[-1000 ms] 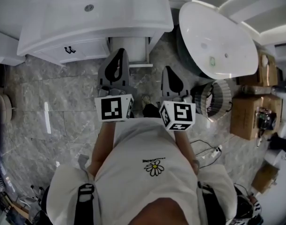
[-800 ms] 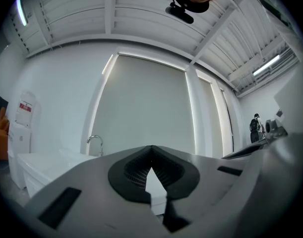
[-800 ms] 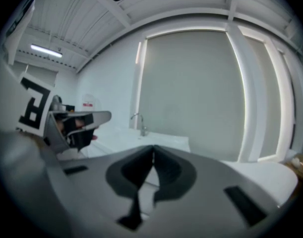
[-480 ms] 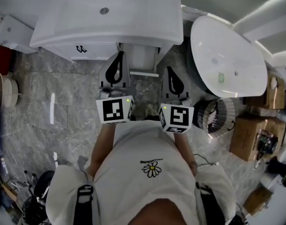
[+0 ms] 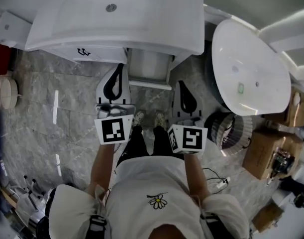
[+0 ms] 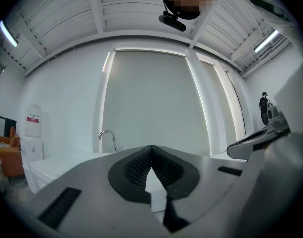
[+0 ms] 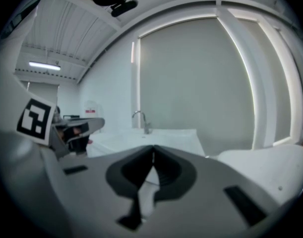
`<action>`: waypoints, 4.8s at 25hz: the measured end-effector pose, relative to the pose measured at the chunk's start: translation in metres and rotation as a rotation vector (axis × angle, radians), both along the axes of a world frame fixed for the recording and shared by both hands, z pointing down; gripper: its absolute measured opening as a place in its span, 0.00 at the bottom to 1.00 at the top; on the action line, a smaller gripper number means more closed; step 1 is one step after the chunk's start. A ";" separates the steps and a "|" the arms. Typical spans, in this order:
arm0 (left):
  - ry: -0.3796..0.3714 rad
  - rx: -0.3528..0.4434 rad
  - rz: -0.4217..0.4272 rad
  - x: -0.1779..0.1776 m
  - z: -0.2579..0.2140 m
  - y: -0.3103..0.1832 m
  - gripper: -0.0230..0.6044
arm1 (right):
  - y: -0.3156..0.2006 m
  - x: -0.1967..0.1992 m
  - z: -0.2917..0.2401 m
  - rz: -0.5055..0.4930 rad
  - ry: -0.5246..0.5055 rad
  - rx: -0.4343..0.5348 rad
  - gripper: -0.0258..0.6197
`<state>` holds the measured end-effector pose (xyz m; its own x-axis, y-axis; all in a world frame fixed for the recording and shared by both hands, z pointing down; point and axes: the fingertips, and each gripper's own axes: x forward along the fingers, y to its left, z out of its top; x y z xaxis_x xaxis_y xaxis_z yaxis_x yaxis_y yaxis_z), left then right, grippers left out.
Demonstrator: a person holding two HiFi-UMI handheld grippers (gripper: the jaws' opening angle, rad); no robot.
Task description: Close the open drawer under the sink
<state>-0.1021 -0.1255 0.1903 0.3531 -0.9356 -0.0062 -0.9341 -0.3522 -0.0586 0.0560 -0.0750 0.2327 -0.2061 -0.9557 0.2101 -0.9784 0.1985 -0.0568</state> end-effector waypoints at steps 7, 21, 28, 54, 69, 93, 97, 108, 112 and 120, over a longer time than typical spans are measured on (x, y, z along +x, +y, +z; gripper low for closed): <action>0.035 -0.057 -0.016 -0.003 0.089 -0.027 0.07 | -0.041 0.002 0.057 0.028 -0.020 -0.001 0.09; 0.023 -0.134 -0.024 -0.004 0.211 -0.009 0.07 | -0.037 -0.024 0.164 0.001 0.035 -0.014 0.09; 0.013 -0.208 -0.043 -0.007 0.259 0.001 0.07 | -0.033 -0.033 0.203 -0.014 0.037 -0.052 0.09; 0.059 -0.373 -0.020 -0.008 0.321 0.026 0.37 | -0.016 -0.050 0.238 -0.097 0.005 -0.124 0.09; -0.002 -0.517 0.071 0.008 0.425 0.052 0.48 | -0.019 -0.047 0.265 -0.130 -0.046 -0.186 0.09; -0.073 -0.554 -0.003 0.047 0.482 0.010 0.39 | -0.021 -0.019 0.280 -0.132 -0.039 -0.207 0.09; -0.083 -0.561 -0.011 0.046 0.482 0.010 0.36 | -0.020 -0.021 0.282 -0.145 -0.038 -0.211 0.09; -0.071 -0.559 0.013 0.052 0.482 0.012 0.27 | -0.015 -0.013 0.289 -0.140 -0.036 -0.224 0.09; -0.065 -0.566 0.022 0.052 0.481 0.012 0.27 | -0.014 -0.009 0.291 -0.128 -0.040 -0.229 0.09; -0.050 -0.572 0.053 0.051 0.482 0.012 0.27 | -0.011 -0.011 0.295 -0.141 -0.023 -0.240 0.09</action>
<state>-0.0507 -0.1132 0.6724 0.3863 -0.7659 0.5139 -0.9153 -0.3871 0.1112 0.0450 -0.0859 0.5274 -0.3407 -0.8409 0.4205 -0.9401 0.3106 -0.1406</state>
